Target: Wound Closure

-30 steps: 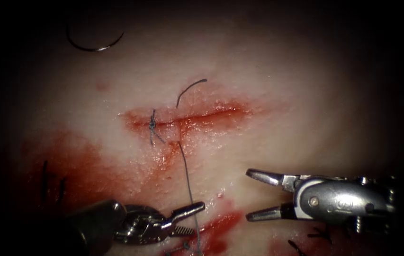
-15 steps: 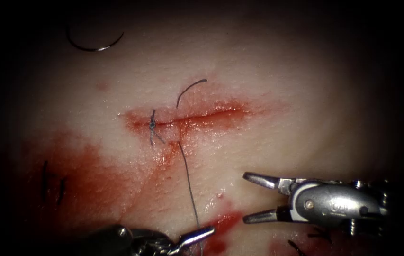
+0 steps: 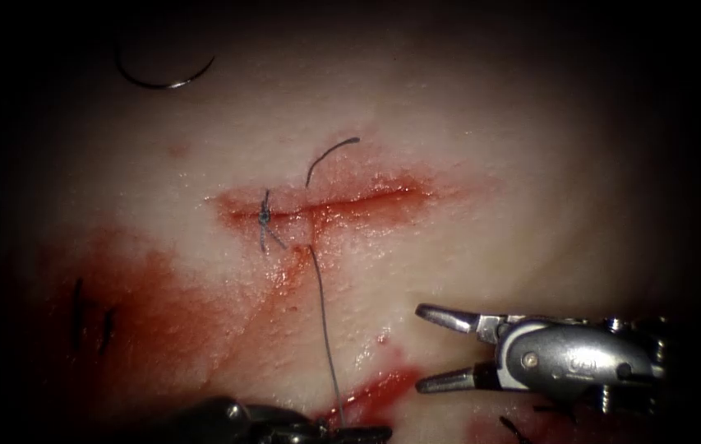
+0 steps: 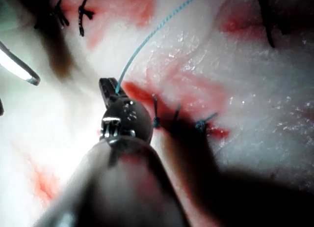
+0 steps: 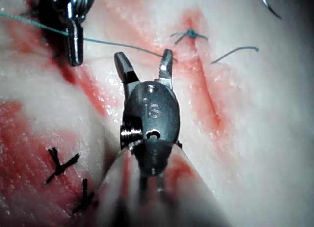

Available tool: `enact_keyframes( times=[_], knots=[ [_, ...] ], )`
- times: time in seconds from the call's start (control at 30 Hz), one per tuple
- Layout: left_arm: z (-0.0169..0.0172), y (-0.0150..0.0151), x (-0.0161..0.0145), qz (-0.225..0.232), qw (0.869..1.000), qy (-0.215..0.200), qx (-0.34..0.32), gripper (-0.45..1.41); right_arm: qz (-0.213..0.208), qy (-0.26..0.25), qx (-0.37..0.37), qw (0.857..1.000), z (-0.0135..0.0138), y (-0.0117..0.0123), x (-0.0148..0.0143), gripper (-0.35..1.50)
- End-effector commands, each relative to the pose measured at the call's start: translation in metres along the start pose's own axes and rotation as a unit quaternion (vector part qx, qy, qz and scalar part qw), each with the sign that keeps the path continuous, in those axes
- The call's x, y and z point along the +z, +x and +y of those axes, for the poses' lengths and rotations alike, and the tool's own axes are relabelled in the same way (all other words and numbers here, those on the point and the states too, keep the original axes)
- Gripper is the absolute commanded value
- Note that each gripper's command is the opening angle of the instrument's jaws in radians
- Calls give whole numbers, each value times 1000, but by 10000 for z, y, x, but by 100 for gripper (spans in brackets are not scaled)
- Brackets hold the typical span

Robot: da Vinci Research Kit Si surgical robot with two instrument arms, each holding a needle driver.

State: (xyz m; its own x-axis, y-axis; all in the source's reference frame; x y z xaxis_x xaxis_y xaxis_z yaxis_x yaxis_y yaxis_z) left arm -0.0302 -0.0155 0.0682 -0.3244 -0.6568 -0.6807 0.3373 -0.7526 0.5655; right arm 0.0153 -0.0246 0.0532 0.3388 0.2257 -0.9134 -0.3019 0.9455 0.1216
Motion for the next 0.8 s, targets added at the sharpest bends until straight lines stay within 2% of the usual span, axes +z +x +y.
enact_keyframes(
  times=[0.03, 0.1, 0.3, 0.43, 0.73, 0.8],
  knots=[
    [-5, -7, 3, -3, 1000, 13, 2, -45, 4, 5, -1, 1000, 3, -4, 12, 130],
    [-12, -14, -5, -2, 1000, 25, 7, -45, 7, 14, -5, 1000, 5, -7, 16, 123],
    [-29, -29, -22, 21, 999, 22, 41, -45, 21, 53, -50, 997, 19, -15, 44, 123],
    [-40, -38, -28, 47, 997, -23, 63, -45, 40, 71, -84, 993, 29, -14, 69, 123],
    [-57, -55, -47, 74, 994, -46, 62, -45, 47, 113, -155, 980, 35, -18, 122, 123],
    [-60, -59, -49, 75, 994, -49, 61, -45, 53, 123, -168, 977, 37, -22, 130, 115]
  ],
)
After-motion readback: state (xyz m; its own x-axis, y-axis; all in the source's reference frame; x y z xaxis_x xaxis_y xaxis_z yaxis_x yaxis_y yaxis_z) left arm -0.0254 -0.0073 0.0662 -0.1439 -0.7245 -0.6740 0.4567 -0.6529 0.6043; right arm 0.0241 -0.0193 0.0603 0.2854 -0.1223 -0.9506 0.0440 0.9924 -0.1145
